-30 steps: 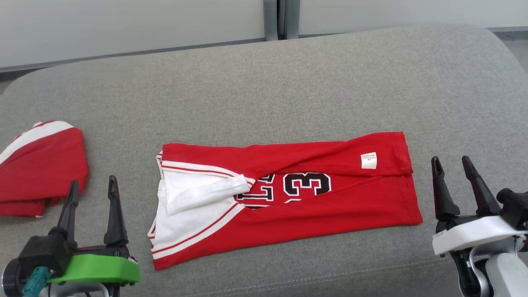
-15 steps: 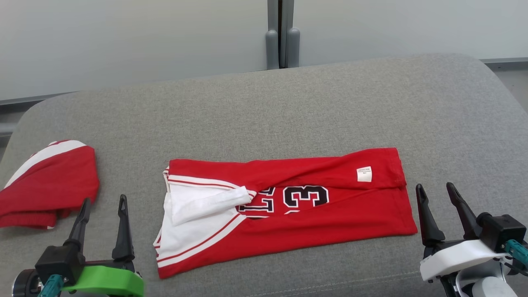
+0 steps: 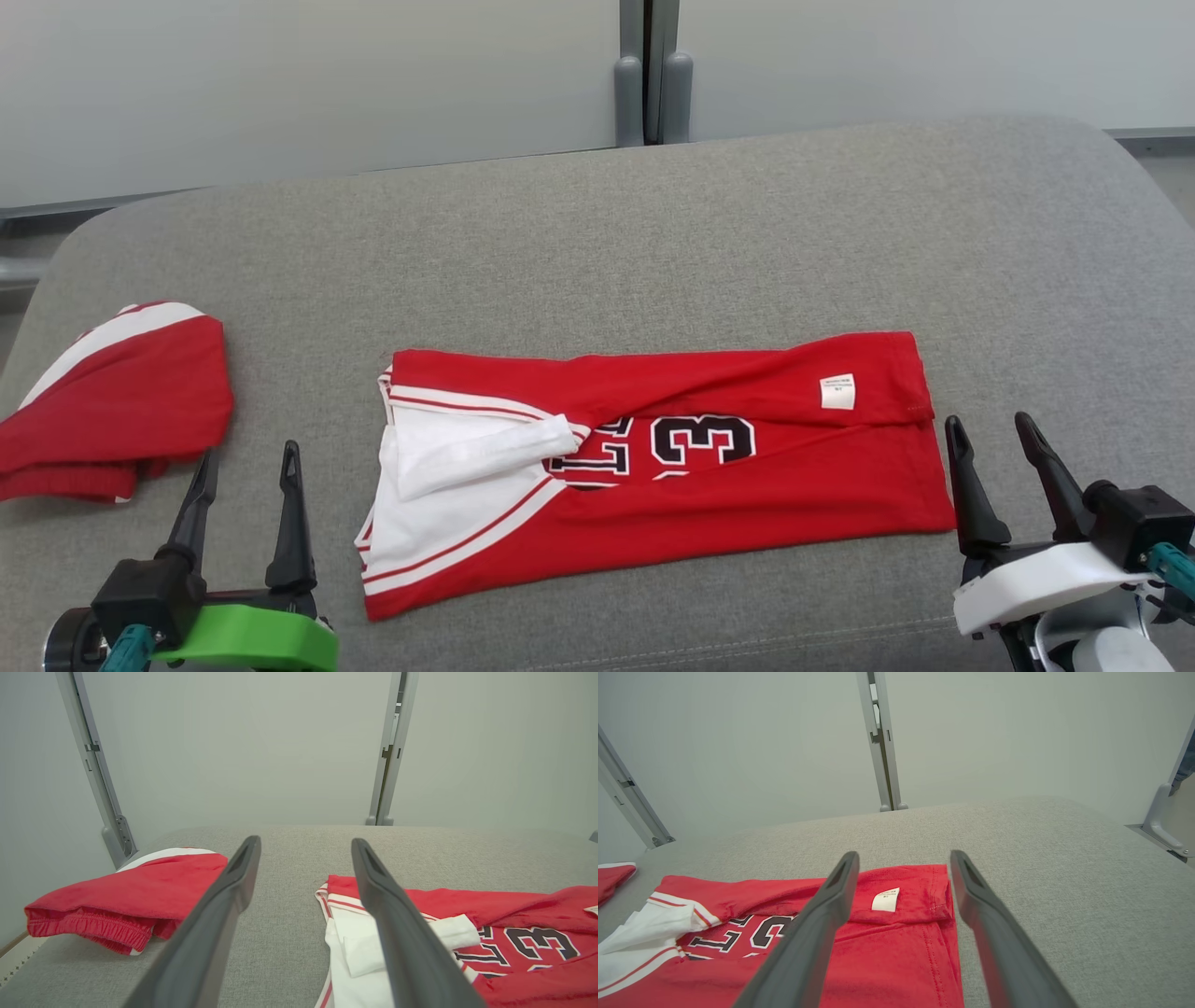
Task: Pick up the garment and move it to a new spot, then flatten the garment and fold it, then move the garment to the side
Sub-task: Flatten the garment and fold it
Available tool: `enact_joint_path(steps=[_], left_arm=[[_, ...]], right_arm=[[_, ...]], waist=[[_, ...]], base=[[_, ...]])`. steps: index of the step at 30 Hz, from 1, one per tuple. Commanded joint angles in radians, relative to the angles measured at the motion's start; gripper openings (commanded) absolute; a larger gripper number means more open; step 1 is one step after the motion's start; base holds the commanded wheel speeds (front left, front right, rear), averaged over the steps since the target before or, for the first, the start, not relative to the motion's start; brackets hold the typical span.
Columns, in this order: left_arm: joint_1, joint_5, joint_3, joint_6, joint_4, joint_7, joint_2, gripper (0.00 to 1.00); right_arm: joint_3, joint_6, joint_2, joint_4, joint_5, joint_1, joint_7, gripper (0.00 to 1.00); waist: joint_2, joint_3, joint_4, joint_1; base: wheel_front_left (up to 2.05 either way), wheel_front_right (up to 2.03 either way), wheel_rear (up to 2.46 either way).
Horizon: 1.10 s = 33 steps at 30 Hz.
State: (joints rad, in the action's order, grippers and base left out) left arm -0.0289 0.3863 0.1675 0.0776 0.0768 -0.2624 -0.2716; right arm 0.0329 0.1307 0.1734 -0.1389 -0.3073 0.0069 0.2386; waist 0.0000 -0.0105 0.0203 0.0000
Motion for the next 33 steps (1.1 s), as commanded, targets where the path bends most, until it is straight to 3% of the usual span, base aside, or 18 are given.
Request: enact_joint_path(steps=[1, 6, 13, 24, 33], left_arm=[[0.008, -0.006, -0.003, -0.008, 0.005, -0.003, 0.001, 1.0], [0.039, -0.027, -0.006, -0.029, 0.01, -0.003, 0.024, 1.0], [0.093, -0.05, 0.004, -0.063, 0.031, -0.003, 0.057, 1.0], [0.164, -0.079, -0.018, -0.103, 0.049, -0.003, 0.109, 1.0], [0.191, -0.104, -0.041, -0.133, 0.067, -0.003, 0.139, 1.0]], right_arm=[[-0.004, 0.0, 0.004, 0.004, -0.006, 0.003, -0.002, 1.0], [-0.028, 0.0, 0.013, -0.023, -0.03, -0.025, -0.016, 1.0], [-0.063, 0.0, 0.062, -0.173, -0.103, -0.099, -0.05, 1.0], [0.026, 0.0, 0.144, -0.38, -0.224, -0.258, -0.043, 1.0], [0.088, 0.0, 0.149, -0.518, -0.298, -0.337, -0.068, 1.0]], waist=[[0.0, -0.008, -0.007, 0.0], [0.0, -0.038, -0.03, 0.0], [0.0, -0.097, -0.079, 0.0], [0.0, -0.2, -0.134, 0.0], [0.0, -0.239, -0.146, 0.0]], base=[[0.0, 0.0, 0.0], [0.0, 0.0, 0.0], [0.0, 0.0, 0.0], [0.0, 0.0, 0.0], [0.0, 0.0, 0.0]])
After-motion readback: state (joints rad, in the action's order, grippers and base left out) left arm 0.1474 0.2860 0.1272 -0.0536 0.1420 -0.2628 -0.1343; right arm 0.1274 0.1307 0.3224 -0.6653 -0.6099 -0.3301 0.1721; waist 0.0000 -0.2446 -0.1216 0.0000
